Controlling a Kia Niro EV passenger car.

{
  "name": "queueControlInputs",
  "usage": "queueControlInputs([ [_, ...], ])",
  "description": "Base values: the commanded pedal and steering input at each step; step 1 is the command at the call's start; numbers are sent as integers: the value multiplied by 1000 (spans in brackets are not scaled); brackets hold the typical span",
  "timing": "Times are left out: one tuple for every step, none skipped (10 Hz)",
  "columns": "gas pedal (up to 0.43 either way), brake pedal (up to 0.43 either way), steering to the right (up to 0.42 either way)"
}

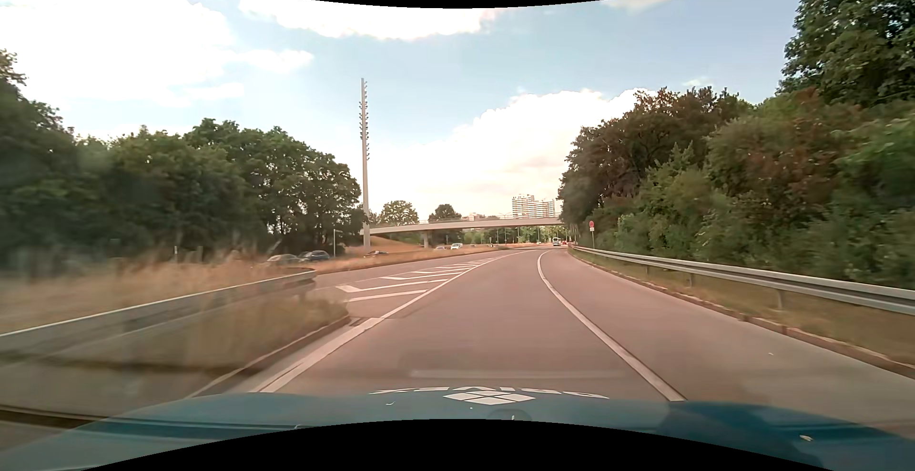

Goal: Follow the waypoints while adhering to traffic rules and regulations

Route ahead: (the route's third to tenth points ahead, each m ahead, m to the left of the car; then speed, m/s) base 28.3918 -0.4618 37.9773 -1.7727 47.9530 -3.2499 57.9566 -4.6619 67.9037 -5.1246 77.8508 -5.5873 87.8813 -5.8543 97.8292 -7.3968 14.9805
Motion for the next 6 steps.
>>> queueControlInputs([
  [189,0,24],
  [189,0,24],
  [189,0,25],
  [189,0,24],
  [189,0,24],
  [189,0,24],
])
